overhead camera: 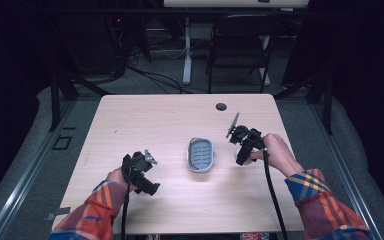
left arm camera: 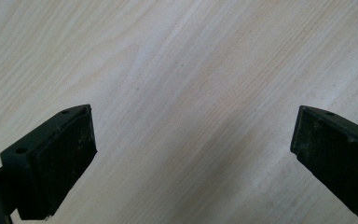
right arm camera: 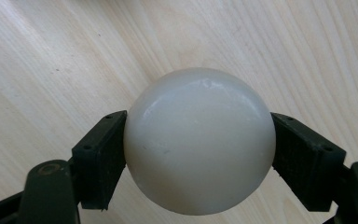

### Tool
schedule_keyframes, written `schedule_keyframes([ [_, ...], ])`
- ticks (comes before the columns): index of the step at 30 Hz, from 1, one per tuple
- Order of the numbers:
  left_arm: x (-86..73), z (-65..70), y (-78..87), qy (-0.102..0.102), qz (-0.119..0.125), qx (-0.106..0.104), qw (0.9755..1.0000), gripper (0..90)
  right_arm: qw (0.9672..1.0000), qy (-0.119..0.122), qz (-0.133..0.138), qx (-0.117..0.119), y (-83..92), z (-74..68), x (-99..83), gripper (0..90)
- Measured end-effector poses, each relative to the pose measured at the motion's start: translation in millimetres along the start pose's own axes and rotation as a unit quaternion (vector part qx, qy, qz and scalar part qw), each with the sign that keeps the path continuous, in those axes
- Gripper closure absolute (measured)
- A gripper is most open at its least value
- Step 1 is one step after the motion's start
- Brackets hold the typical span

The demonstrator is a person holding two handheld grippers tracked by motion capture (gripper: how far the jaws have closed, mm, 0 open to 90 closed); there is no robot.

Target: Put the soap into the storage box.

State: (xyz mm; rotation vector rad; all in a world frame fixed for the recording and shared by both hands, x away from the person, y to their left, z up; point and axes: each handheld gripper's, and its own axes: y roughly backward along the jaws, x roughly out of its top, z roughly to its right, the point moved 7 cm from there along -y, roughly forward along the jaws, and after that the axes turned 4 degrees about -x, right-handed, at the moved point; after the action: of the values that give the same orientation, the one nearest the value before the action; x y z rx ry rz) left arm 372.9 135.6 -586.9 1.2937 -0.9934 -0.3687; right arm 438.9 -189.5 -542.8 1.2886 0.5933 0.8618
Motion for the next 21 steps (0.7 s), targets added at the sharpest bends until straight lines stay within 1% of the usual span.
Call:
schedule_keyframes([
  [4, 0.4, -0.1, -0.6, 0.001, 0.002, 0.0, 1.0, 0.0, 1.0, 0.007, -0.003, 0.0, 4.8, -1.7, 6.0, 23.0],
  [6, 0.7, 0.1, 0.0, -0.001, 0.002, 0.0, 1.0, 0.0, 1.0, 0.008, 0.001, -0.001, 5.5, -2.0, 9.8, 23.0],
  [7, 0.8, 0.2, 0.2, -0.002, 0.003, 0.0, 1.0, 0.0, 1.0, 0.007, -0.001, -0.001, 6.6, -2.5, 11.4, 23.0],
  [8, 0.9, 0.2, 0.4, -0.002, 0.003, -0.001, 1.0, 0.0, 0.9999, 0.011, 0.001, -0.002, 7.1, -2.5, 13.0, 23.0],
  [10, 1.2, -0.2, -0.1, -0.001, 0.004, 0.001, 1.0, 0.0, 0.9999, 0.011, 0.003, -0.001, 8.9, -4.5, 15.7, 23.0],
  [11, 1.2, -0.5, -0.4, -0.002, 0.003, 0.002, 1.0, 0.0, 0.9999, 0.017, 0.001, -0.003, 10.6, -4.3, 16.8, 23.0],
  [14, 0.7, -0.2, -0.3, -0.001, 0.002, 0.0, 1.0, 0.0, 0.9998, 0.018, 0.008, 0.001, 15.2, -5.7, 20.5, 23.0],
  [17, 0.2, -0.8, -0.3, 0.001, 0.003, 0.001, 1.0, 0.0, 0.9997, 0.024, 0.007, -0.005, 20.8, -4.5, 24.5, 23.0],
  [19, 0.0, -0.8, -0.3, 0.001, 0.002, 0.001, 1.0, 0.0, 0.9997, 0.025, 0.008, -0.002, 22.6, -5.6, 27.9, 23.0],
  [21, 0.6, -0.6, -0.2, 0.0, 0.002, 0.001, 1.0, 0.0, 0.9996, 0.026, 0.011, -0.004, 23.7, -6.5, 31.8, 23.0],
])
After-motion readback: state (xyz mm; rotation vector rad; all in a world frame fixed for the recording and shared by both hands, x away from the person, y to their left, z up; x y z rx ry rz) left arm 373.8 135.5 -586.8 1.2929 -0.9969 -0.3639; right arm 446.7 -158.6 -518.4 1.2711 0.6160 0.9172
